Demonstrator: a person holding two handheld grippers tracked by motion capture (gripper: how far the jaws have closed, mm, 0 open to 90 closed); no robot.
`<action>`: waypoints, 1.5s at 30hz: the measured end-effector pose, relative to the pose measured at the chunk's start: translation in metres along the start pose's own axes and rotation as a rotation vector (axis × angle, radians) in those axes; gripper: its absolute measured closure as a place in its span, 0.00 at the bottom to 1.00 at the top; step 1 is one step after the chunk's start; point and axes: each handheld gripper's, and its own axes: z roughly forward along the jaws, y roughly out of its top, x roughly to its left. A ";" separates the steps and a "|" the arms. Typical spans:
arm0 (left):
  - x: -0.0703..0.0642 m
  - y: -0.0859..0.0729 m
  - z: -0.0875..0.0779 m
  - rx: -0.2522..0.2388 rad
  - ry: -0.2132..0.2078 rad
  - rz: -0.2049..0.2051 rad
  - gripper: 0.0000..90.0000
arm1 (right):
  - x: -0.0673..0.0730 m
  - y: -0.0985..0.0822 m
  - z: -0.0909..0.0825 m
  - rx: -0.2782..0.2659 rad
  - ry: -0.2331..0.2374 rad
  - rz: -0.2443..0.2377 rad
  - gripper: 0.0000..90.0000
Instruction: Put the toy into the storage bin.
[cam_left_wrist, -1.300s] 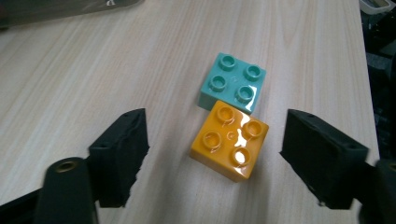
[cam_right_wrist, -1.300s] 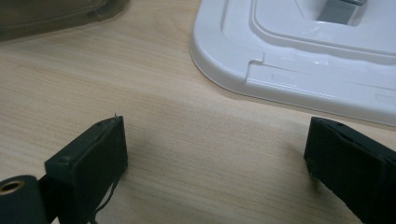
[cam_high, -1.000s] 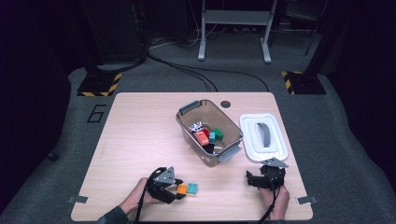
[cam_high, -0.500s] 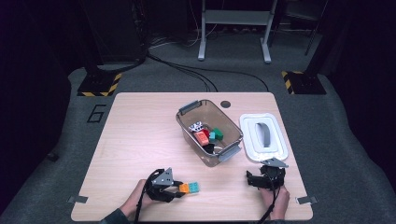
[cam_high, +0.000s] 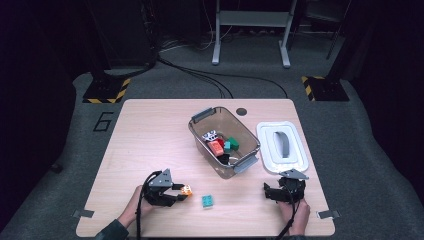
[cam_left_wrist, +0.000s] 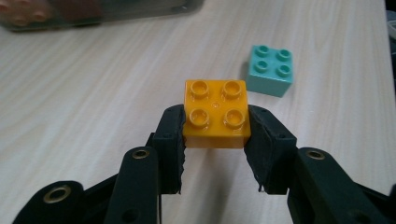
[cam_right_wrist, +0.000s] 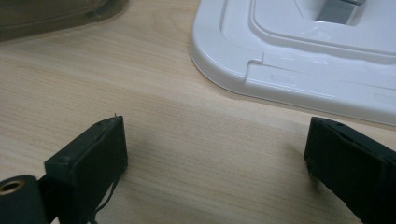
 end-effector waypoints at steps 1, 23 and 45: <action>0.002 0.001 -0.002 -0.004 0.002 -0.011 0.66 | 0.000 0.000 0.000 0.000 0.000 0.000 0.06; 0.052 0.026 -0.034 0.020 0.044 -0.090 0.66 | 0.000 0.000 0.000 -0.001 0.001 -0.001 0.05; 0.084 0.085 -0.053 0.047 0.089 -0.064 0.66 | 0.000 0.000 0.000 0.000 0.001 0.000 0.06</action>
